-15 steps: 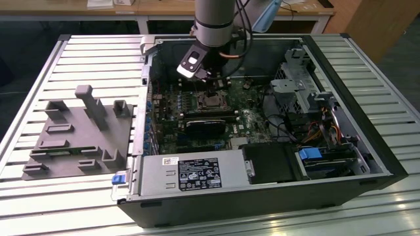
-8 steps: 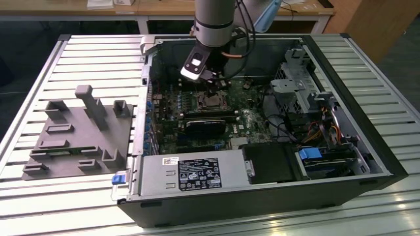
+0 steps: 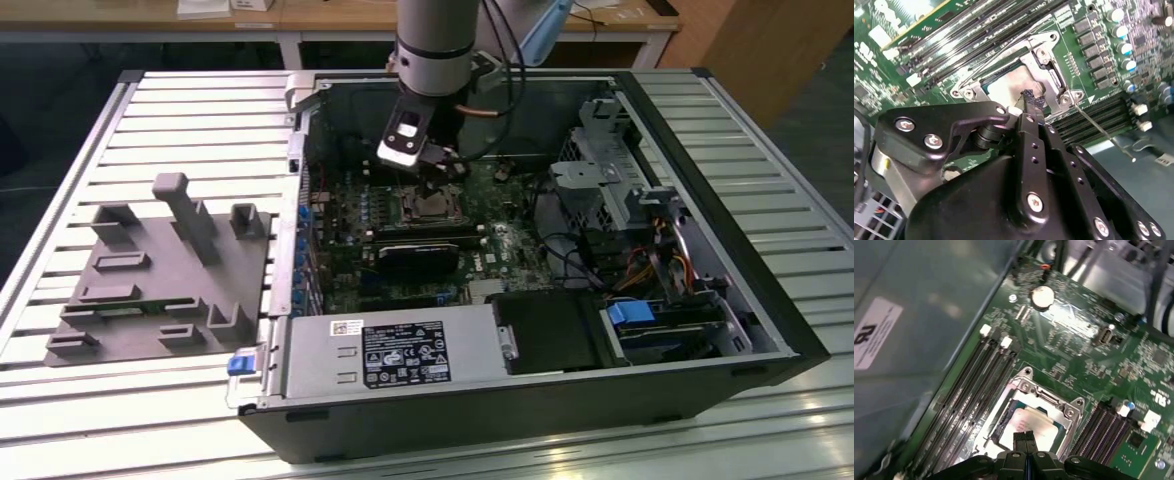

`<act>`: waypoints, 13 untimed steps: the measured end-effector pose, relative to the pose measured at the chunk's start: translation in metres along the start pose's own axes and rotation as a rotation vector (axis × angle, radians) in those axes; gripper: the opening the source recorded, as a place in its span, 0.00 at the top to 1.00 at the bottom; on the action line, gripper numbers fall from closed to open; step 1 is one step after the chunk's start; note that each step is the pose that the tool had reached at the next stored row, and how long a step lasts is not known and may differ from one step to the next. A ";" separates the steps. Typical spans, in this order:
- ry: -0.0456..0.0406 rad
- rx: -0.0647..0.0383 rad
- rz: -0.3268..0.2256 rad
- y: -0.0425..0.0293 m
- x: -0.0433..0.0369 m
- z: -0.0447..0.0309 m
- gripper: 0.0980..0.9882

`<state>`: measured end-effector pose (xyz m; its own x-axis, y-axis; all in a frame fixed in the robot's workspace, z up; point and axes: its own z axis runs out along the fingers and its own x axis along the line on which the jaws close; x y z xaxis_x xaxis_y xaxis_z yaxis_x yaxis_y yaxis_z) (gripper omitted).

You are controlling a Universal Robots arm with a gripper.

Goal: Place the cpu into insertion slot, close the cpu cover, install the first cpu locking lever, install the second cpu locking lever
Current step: 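Close the cpu cover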

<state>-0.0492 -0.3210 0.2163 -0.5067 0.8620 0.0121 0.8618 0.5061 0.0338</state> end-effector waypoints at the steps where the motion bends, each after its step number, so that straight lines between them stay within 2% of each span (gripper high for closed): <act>1: 0.0006 0.000 -0.018 0.0000 0.0000 0.0001 1.00; 13: 0.0079 0.003 -0.236 -0.0001 0.0000 0.0014 1.00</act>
<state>-0.0492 -0.3210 0.2149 -0.6945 0.7194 0.0120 0.7193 0.6939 0.0338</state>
